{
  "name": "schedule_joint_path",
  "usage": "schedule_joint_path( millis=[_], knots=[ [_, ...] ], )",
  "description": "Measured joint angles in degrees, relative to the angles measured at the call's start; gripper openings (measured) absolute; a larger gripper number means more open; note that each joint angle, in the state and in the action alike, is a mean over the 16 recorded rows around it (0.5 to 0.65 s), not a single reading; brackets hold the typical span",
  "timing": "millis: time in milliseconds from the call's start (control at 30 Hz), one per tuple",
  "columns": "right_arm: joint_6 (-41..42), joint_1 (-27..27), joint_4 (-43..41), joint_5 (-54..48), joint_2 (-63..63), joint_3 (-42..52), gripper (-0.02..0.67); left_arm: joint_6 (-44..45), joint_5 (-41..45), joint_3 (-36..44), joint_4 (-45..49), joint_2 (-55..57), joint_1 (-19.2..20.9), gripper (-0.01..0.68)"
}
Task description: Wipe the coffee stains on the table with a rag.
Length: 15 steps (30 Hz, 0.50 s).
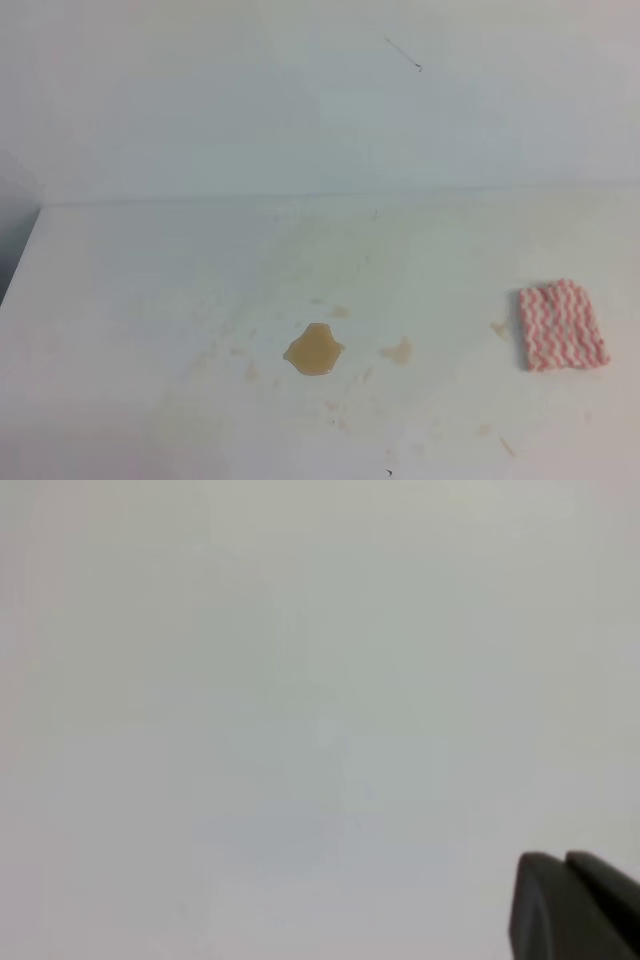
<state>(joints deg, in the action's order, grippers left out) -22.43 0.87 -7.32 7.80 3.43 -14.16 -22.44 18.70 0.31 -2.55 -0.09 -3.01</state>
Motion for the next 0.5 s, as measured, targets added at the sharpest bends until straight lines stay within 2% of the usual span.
schedule_joint_path(
  millis=[233, 500],
  knots=[
    [5.4, -0.1, 0.0, -19.0, 13.2, -13.3, -0.004, 0.0, 0.0, 0.2, 0.0, 0.0, 0.0, -0.001],
    [17.1, -0.1, 12.4, -30.0, 30.7, -22.9, -0.004, 0.0, 0.0, 0.0, 0.0, 0.1, 0.0, -0.001]
  ],
)
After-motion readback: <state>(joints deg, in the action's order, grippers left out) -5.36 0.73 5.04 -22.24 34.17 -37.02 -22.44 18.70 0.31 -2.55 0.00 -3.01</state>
